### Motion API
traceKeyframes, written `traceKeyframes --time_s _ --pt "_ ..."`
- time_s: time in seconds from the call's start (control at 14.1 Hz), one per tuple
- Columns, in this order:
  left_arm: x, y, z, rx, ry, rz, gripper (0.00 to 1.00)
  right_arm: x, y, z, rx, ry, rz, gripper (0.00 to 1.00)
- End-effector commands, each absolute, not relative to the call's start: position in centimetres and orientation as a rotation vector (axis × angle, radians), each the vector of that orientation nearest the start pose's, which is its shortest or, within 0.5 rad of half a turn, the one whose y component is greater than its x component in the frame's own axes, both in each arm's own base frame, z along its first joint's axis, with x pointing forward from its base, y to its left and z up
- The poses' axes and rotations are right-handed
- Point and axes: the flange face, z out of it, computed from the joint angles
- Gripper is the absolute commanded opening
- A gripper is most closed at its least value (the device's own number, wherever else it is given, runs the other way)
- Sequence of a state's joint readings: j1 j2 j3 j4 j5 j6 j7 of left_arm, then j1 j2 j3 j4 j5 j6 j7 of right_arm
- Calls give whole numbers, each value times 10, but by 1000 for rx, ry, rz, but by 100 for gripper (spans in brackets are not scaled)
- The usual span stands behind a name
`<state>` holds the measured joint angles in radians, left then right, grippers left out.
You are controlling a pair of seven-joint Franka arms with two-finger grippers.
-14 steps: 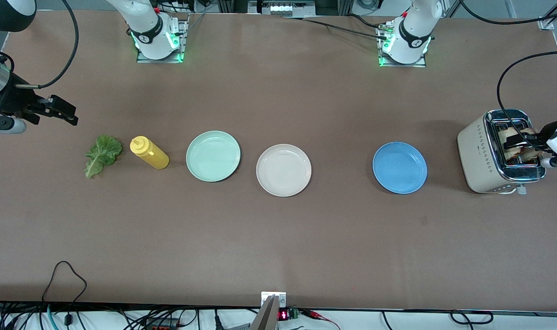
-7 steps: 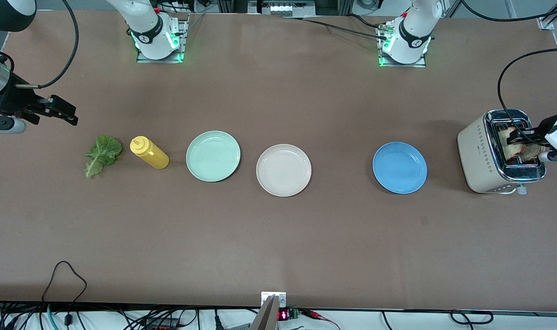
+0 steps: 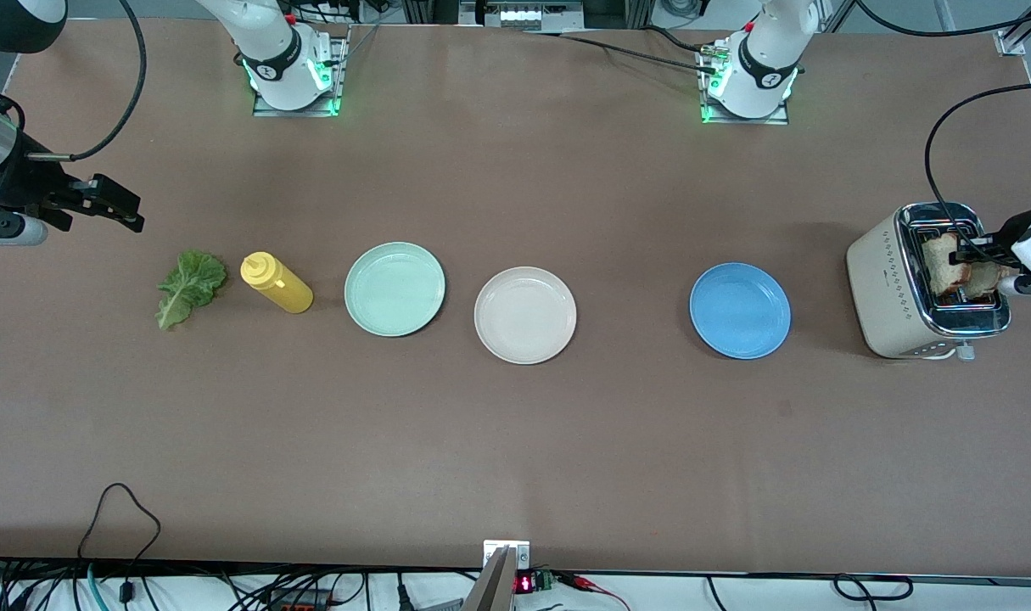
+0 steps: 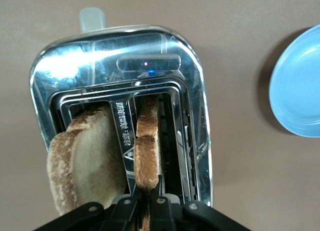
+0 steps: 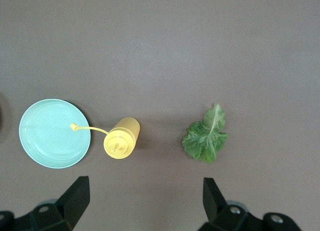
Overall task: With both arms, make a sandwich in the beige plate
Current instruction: 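Grasp the toast slice with the left gripper and lift it out, then carry the toast with the left gripper over the beige plate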
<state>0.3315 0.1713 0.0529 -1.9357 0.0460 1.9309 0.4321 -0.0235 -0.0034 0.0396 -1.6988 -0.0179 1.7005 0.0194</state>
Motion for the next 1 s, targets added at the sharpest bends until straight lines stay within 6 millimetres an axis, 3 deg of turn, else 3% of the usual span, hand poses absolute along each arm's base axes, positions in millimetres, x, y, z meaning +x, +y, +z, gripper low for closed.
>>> traceKeyframes --time_s 0.0,0.28,0.43,0.57,0.92 --pt "538 219 432 -3147 146 327 0 565 7 582 -3162 -11 -3 100" --pt "544 214 511 -3144 177 394 1 569 7 588 -3160 -15 -20 100" --pt "550 189 538 -3143 244 415 1 569 8 588 -3159 -15 -17 100" --pt "561 142 540 -3134 378 447 0 569 7 588 -3157 -15 -20 100" --pt "582 3 524 -3095 772 499 0 569 8 588 -3157 -12 -20 100"
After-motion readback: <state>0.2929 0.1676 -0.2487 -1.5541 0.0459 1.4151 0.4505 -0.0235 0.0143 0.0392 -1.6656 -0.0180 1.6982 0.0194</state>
